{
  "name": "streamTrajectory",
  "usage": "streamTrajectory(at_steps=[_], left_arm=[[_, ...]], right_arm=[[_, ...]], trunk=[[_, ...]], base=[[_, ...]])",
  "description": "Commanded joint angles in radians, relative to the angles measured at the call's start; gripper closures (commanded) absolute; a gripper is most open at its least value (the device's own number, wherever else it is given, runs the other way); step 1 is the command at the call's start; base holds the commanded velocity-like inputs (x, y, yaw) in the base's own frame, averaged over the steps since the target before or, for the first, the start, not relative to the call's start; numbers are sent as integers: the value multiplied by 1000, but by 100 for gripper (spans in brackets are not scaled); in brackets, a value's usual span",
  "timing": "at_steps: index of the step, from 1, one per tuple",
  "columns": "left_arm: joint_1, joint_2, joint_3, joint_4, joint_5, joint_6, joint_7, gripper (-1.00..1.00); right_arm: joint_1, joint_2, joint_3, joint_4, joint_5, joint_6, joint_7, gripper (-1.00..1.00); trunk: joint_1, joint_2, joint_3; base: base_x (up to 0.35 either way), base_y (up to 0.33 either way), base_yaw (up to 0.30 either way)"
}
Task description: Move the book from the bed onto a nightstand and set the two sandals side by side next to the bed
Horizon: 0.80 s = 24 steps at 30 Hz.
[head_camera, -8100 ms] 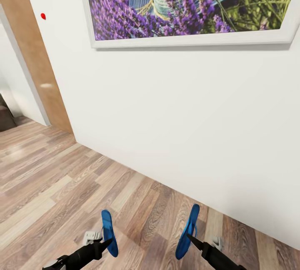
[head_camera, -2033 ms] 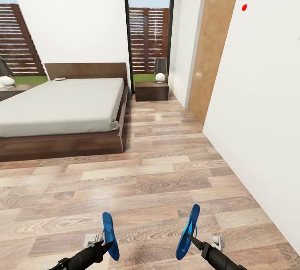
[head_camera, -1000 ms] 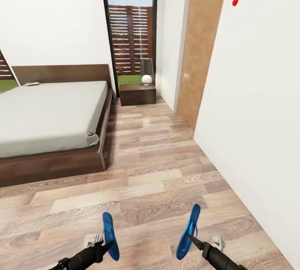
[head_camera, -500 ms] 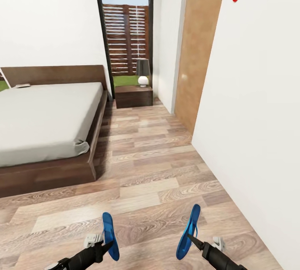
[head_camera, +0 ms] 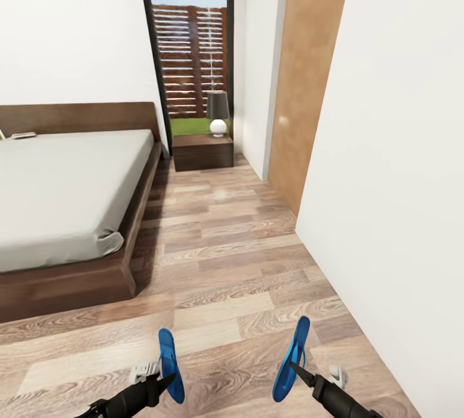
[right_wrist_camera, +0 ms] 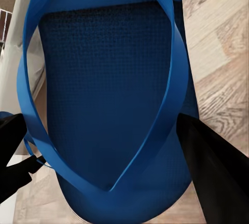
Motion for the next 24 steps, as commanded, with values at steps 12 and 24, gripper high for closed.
streamTrajectory(at_steps=[12, 24], left_arm=[[-1, 0, 9, 1, -10, -6, -1, 100], [-1, 0, 8, 1, -10, -6, -1, 100]], right_arm=[[-1, 0, -1, 1, -4, 1, 3, 100], [-1, 0, -1, 1, -4, 1, 3, 100]], trunk=[[0, 0, -1], [0, 0, -1]], base=[[308, -113, 107], [307, -114, 11]])
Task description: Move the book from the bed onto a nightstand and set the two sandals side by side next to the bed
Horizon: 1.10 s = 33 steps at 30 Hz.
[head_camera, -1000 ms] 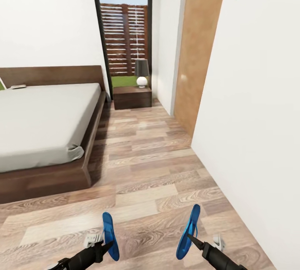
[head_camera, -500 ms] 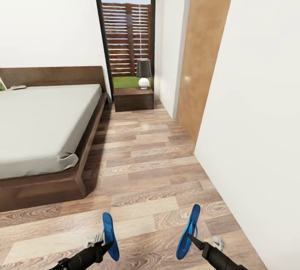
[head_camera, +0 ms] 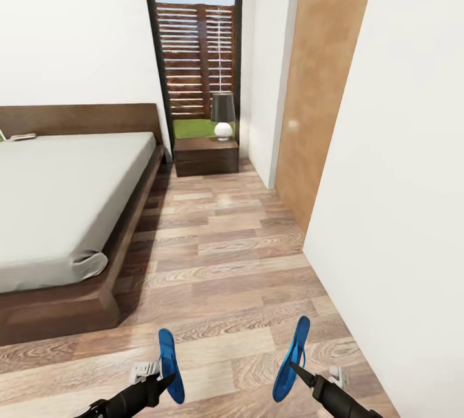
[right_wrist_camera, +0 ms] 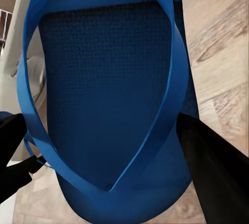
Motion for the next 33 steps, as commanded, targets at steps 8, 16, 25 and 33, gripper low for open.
streamTrajectory(at_steps=[8, 16, 25, 33], left_arm=[[-1, 0, 10, 0, -10, -6, -2, 100], [-1, 0, 10, 0, -10, -6, -2, 100], [-1, 0, 9, 0, -10, -6, -2, 100], [-1, 0, 9, 0, -10, -6, -2, 100]], right_arm=[[-1, 0, -1, 1, -4, 1, 3, 100], [-1, 0, -1, 1, -4, 1, 3, 100], [-1, 0, -1, 1, -4, 1, 3, 100], [-1, 0, -1, 2, -3, 1, 2, 100]], trunk=[[0, 0, -1], [0, 0, -1], [0, 0, -1], [0, 0, -1]], base=[[302, -120, 3], [302, -120, 230], [303, -76, 162], [311, -3, 7]])
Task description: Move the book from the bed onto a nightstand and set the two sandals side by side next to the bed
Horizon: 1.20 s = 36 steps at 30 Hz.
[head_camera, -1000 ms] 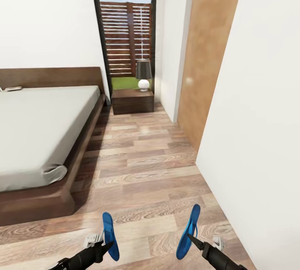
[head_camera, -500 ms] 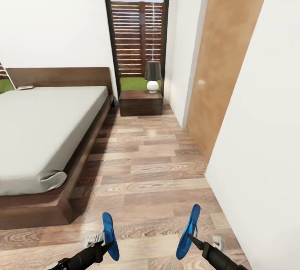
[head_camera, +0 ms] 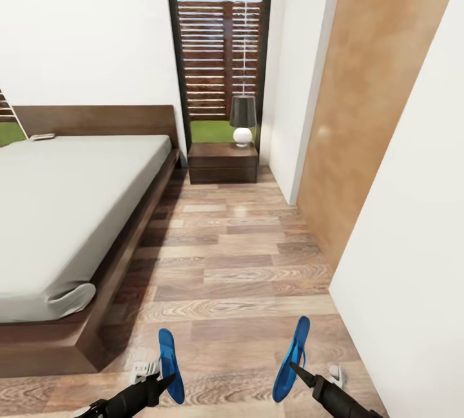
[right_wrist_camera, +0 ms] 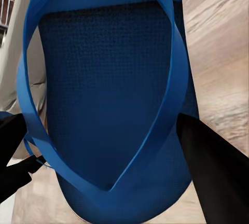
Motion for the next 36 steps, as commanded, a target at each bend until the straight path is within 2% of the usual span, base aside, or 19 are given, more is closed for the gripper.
streamTrajectory(at_steps=[1, 36], left_arm=[[-1, 0, 10, 0, -10, -6, -1, 100], [-1, 0, 10, 0, -10, -6, -3, 100]], right_arm=[[-1, 0, -1, 1, -3, 1, 3, 100], [-1, 0, -1, 0, -4, 1, 3, 100]], trunk=[[0, 0, -1], [0, 0, -1]], base=[[315, 0, 0], [323, 0, 0]])
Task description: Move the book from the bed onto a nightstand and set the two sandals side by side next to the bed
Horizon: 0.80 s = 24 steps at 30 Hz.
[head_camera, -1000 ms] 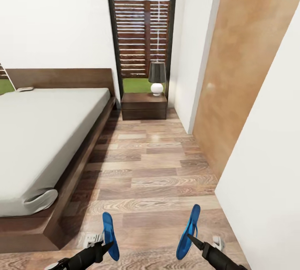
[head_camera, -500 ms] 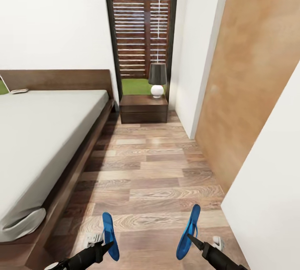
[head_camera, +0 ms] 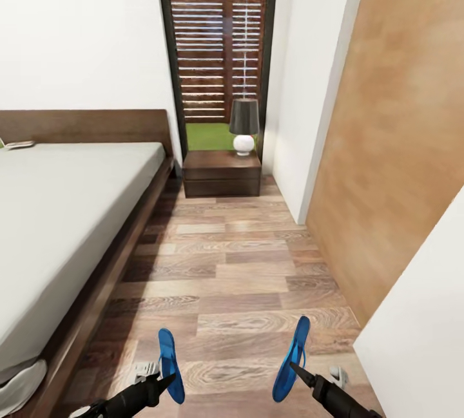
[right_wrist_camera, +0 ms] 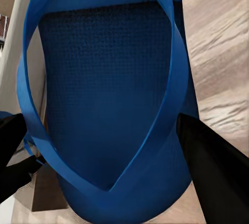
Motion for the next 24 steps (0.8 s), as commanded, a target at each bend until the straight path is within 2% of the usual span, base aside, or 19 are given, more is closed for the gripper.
streamTrajectory(at_steps=[1, 24], left_arm=[[-1, 0, 9, 0, -10, -6, -1, 100], [-1, 0, 9, 1, -10, -6, -2, 100]], right_arm=[[-1, 0, -1, 1, -3, 1, 3, 100], [-1, 0, -1, 1, -3, 1, 3, 100]], trunk=[[0, 0, -1], [0, 0, -1]], base=[[326, 0, 0], [326, 0, 0]])
